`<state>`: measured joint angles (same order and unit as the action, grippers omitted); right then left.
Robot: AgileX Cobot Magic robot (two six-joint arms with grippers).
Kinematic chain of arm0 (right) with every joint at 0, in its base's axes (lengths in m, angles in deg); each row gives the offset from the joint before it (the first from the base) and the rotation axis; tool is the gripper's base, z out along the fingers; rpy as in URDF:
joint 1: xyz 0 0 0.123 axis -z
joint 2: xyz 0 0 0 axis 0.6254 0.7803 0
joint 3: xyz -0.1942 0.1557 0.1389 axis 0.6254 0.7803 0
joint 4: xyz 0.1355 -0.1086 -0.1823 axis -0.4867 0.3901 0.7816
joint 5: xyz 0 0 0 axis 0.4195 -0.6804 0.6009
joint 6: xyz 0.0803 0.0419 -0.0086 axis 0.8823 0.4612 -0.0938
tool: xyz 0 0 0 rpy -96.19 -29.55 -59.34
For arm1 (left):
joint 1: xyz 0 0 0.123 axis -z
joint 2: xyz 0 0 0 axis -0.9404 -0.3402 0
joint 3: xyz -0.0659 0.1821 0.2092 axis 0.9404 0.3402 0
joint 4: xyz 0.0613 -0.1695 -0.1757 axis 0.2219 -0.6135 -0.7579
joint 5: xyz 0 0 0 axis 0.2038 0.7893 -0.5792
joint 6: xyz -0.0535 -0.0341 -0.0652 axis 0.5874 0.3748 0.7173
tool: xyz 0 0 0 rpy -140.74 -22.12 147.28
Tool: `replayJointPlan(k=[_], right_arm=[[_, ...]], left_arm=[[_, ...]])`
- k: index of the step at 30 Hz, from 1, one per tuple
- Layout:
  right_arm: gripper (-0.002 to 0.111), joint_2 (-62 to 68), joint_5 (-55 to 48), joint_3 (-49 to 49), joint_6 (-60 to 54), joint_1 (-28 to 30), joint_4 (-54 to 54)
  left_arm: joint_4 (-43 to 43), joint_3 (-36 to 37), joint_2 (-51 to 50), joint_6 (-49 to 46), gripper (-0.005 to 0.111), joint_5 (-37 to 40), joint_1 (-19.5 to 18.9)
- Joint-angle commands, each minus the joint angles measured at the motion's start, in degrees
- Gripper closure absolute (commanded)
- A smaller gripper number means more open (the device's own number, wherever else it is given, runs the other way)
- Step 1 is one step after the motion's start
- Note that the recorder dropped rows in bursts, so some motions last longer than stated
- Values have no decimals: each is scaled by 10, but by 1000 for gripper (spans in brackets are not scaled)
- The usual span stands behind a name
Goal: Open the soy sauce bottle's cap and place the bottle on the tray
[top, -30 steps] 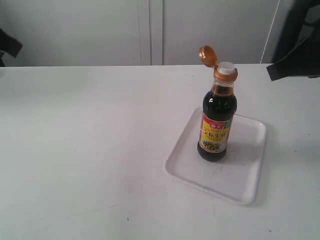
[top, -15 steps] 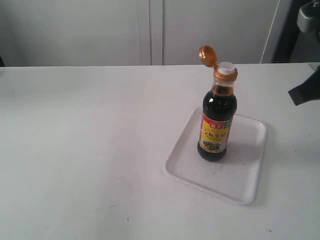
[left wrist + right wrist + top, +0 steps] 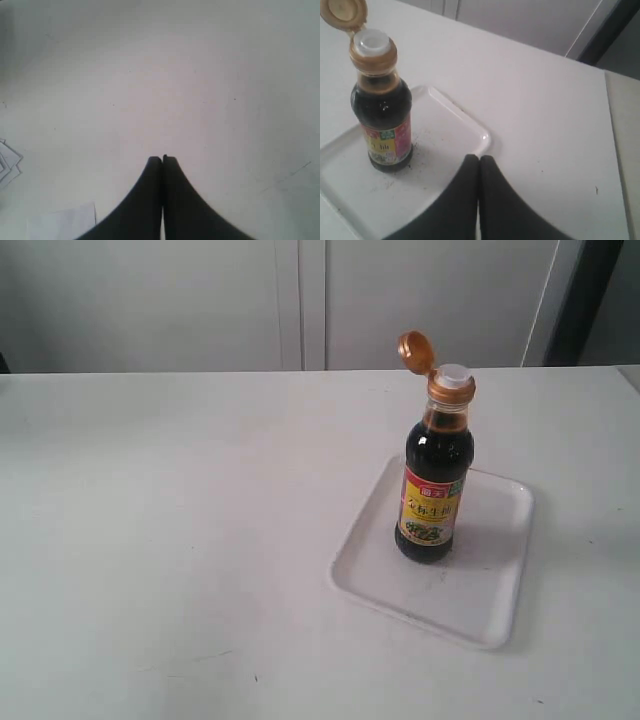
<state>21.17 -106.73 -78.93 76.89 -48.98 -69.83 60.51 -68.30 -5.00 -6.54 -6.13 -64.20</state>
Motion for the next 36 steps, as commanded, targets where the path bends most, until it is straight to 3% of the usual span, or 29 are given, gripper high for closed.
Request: replayJointPlan(k=[1,12,20,26,36], right_arm=[[108,-60,39,33,14,1,-3],[108,-186,160,118,15,0,-63],[108,-294,181,174,15,0,-80],[108,-379,195,222,15,0,-80],[108,-421,285,316,12,0,-101]], left_arm=[[-18,49,49,1,107,-48,-3],[-35,176,160,0,107,-202,-3],[-66,226,245,1,107,-239,-3],[-103,288,306,1,107,-320,-3],[-129,355,325,0,107,-367,-3]])
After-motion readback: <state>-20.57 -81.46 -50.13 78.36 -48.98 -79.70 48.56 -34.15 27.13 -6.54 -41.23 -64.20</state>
